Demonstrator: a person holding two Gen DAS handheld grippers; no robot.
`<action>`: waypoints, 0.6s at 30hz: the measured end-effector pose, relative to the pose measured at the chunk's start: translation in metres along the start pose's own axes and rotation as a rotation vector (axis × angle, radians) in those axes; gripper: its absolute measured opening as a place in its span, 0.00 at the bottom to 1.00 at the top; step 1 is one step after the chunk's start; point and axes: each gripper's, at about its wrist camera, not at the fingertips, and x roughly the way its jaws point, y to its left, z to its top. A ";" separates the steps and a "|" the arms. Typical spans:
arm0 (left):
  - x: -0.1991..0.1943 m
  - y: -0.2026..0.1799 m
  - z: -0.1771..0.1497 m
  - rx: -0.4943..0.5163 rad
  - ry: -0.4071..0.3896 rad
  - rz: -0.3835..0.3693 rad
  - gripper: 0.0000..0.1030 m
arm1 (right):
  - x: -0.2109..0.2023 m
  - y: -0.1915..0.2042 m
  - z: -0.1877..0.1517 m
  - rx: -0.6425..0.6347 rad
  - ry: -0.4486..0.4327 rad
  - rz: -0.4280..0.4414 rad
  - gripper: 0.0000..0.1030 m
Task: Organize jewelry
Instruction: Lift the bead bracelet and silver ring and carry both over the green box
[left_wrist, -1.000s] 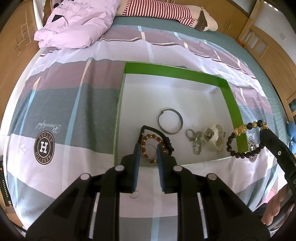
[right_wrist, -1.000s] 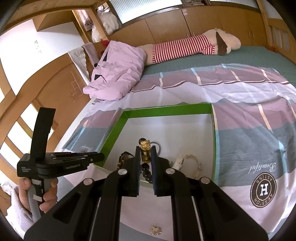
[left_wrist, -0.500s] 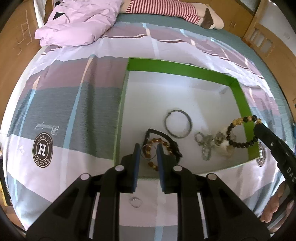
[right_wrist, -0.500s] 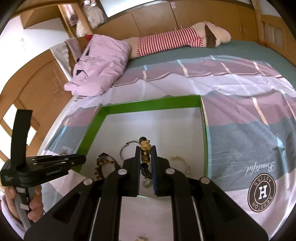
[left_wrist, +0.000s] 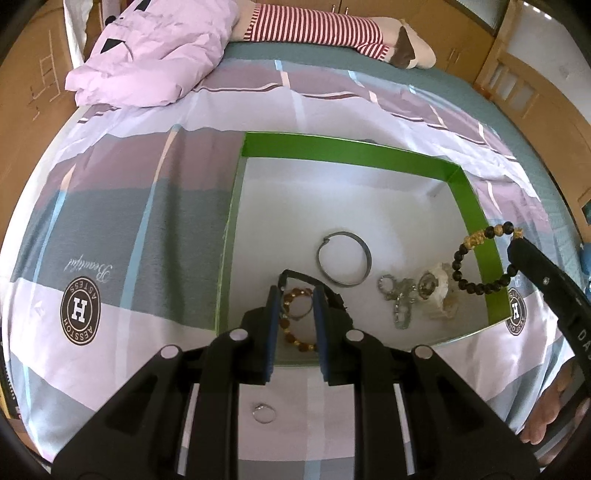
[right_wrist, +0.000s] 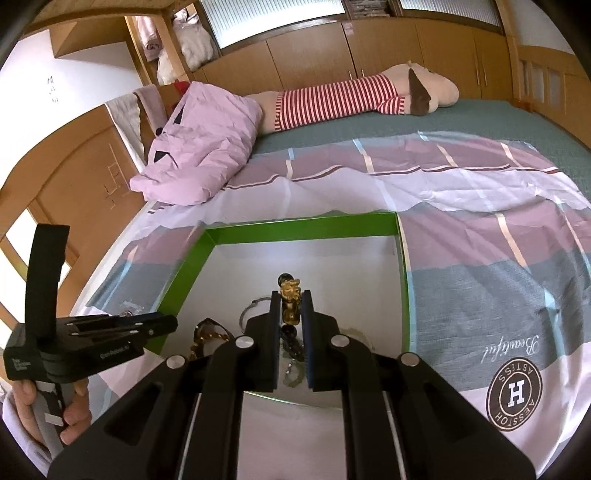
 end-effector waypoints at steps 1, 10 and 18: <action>0.001 -0.001 -0.001 0.004 0.001 0.001 0.17 | 0.001 -0.001 0.000 0.002 0.002 0.000 0.10; 0.006 -0.006 -0.003 0.031 0.004 0.027 0.17 | 0.005 0.002 -0.004 -0.017 0.018 -0.015 0.10; 0.011 -0.011 -0.008 0.044 0.014 0.038 0.17 | 0.013 0.007 -0.011 -0.035 0.043 -0.022 0.10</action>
